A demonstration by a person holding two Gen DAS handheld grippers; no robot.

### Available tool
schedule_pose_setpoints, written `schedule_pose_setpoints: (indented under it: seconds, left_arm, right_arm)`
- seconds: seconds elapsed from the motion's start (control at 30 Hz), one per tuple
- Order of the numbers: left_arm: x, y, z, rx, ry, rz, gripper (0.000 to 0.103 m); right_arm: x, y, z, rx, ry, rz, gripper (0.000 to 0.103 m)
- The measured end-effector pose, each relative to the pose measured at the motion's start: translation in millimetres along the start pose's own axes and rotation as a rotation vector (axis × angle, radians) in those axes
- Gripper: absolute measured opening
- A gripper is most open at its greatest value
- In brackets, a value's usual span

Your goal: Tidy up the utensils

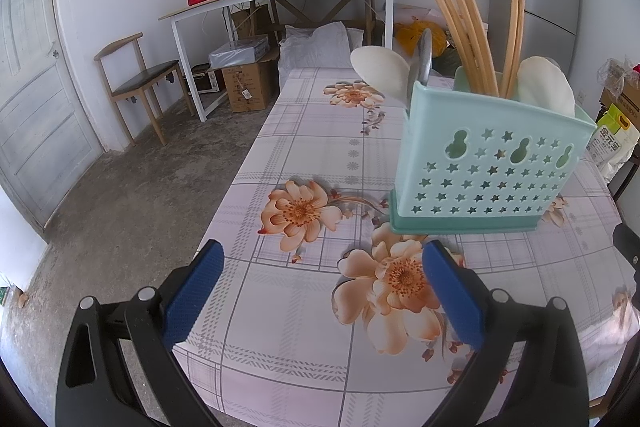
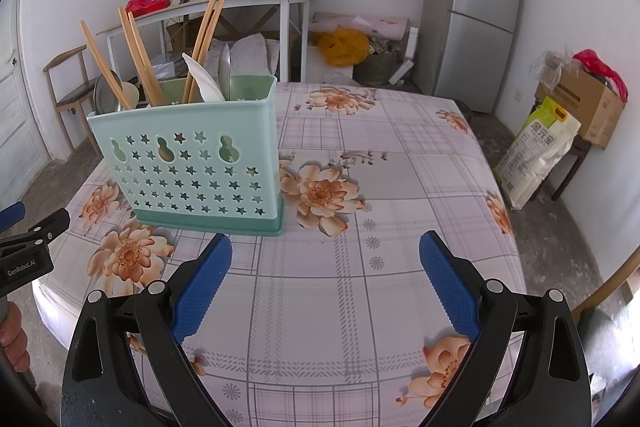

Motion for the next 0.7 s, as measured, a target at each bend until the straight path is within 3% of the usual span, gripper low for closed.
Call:
schedule_pose_setpoints:
  seconds: [0.7]
  left_arm:
    - [-1.4,4.3,-3.6,-0.031,-0.005,0.011,0.097]
  right_arm:
    - [0.9,0.3,0.9,0.004,0.001,0.002,0.091]
Point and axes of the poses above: each gripper's, at about its wrist camera, not at the fingertips, and y roughly the way its jaws point, z to its left, x to its top, the point moved 2 cm from there along y, roughly the way its jaws point, and after that the axes turned 10 degrees about y, right-handed, at the moved point
